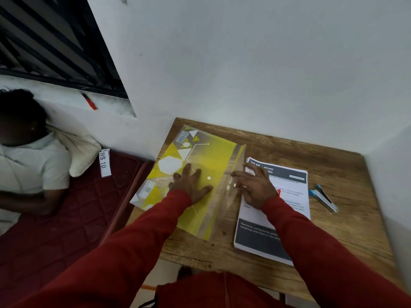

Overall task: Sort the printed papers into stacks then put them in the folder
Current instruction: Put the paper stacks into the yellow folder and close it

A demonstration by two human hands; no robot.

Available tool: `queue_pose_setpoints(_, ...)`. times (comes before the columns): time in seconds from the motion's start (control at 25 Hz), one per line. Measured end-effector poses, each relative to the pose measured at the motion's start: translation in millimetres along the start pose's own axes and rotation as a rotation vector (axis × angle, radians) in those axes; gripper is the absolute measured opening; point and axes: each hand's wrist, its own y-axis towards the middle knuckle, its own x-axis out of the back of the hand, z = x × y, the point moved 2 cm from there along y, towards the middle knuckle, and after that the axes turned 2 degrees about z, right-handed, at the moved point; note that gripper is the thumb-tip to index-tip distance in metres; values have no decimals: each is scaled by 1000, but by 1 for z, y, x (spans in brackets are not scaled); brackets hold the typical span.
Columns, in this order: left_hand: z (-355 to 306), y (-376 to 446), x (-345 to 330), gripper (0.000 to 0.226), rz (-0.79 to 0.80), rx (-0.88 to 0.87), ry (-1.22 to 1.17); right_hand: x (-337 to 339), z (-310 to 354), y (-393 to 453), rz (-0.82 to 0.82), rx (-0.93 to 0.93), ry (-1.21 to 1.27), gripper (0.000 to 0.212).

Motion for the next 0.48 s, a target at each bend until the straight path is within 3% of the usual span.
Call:
queue_pose_setpoints(0.12,-12,-11,-8,112,20,29,117,1,-1,-21,146,-106,-50,33)
queue_pose_setpoints(0.2,-15,-14,-12,113,-3,52,159,-1,4,-31,203,-152,-64,40)
queue_pose_setpoints(0.48,-31,-30,-25,65,-153,-5,291,-6,32,-21,322,-307,-166,41)
